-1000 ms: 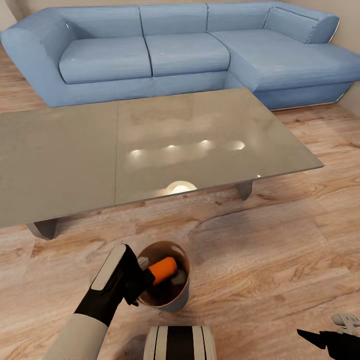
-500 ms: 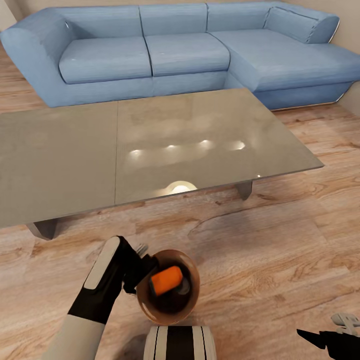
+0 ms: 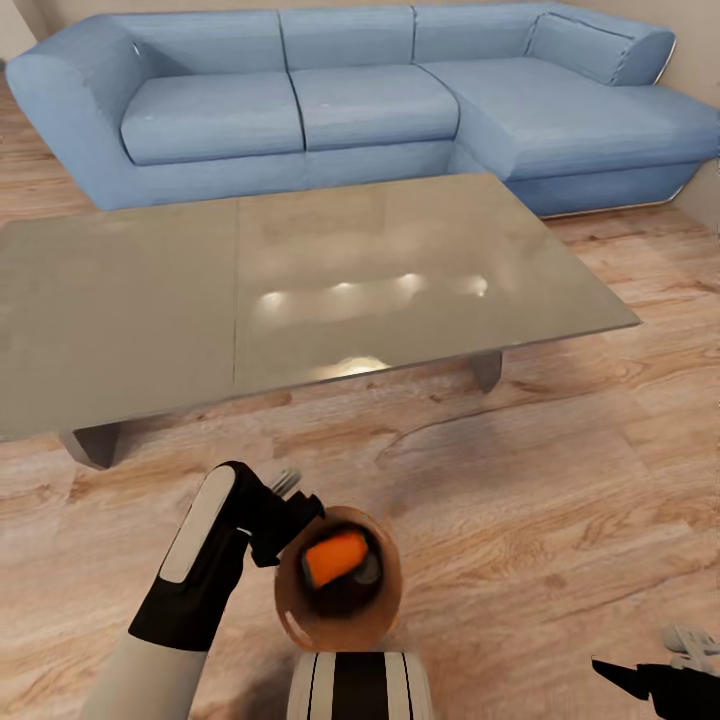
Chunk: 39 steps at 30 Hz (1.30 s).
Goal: Put the three can of soda from the living room inside the tash can in the kitchen.
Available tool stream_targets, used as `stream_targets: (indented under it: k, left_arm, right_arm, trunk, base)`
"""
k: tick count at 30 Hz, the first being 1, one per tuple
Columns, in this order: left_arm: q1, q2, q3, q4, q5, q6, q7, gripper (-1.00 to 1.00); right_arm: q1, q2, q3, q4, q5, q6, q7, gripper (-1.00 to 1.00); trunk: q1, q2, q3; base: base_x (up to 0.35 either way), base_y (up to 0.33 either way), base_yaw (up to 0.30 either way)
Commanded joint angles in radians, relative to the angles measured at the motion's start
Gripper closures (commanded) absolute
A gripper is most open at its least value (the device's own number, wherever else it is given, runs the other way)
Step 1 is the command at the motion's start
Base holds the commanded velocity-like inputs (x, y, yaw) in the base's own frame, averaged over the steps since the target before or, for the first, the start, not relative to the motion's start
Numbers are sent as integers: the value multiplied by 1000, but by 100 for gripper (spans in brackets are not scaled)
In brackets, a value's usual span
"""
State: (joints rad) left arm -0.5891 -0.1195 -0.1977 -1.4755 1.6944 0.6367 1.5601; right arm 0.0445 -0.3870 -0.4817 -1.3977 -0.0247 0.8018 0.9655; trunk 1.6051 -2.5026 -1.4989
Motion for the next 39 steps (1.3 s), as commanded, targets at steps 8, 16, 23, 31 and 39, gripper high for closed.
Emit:
stream_targets:
  k: [8,16,23,31,39]
  left_arm:
    - [0,0,-2,0,0,0,0,-100]
    - [0,0,-14,-9,-4,0,0,-100]
    - [0,-5,-54,-21,-6,0,-1,-100]
    - [-2,-11,-58,-30,-7,2,-7,-100]
    - [-55,-36,-58,-35,-6,7,-83,-100]
  right_arm:
    - [0,12,0,0,2,-1,-2,-100]
    - [0,13,0,2,2,-1,-2,-100]
    - [0,13,0,6,4,-2,-6,-100]
    - [0,13,2,8,4,-4,-34,-100]
    - [0,14,3,8,3,-5,-55,-100]
  trunk:
    - [0,0,0]
    - [0,0,0]
    - [0,0,0]
    - [0,0,0]
    - [0,0,0]
  base:
    - [-323,0,0]
    - [-57,0,0]
    - [-239,0,0]
    - [-266,0,0]
    - [-33,0,0]
